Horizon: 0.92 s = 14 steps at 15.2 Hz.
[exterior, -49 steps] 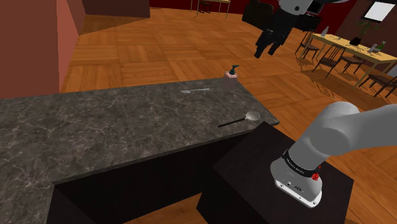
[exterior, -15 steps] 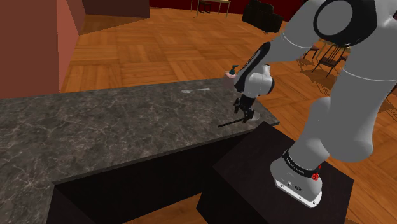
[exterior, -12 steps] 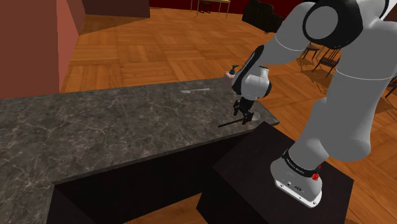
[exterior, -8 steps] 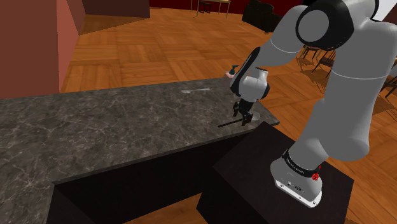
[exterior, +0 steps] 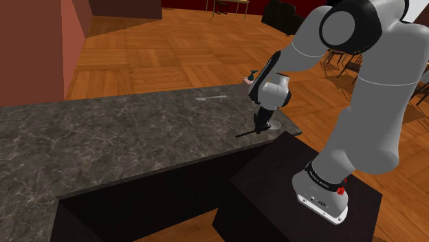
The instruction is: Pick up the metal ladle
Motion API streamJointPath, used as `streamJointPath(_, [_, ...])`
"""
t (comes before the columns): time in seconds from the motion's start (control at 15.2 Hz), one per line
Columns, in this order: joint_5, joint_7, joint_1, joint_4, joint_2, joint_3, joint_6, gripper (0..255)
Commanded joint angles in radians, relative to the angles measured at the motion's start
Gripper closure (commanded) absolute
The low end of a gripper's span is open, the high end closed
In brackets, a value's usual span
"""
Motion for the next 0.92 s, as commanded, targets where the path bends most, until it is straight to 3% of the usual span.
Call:
streamJointPath(0.0, [0.0,0.0,0.0,-0.001,0.001,0.001,0.0,255])
streamJointPath(0.07, [0.002,-0.001,0.0,-0.001,0.002,0.002,0.001,255])
streamJointPath(0.4, [-0.166,0.125,0.087,-0.039,-0.099,-0.118,-0.021,255])
streamJointPath(0.86, [-0.501,0.372,0.211,-0.08,-0.28,-0.31,-0.056,255])
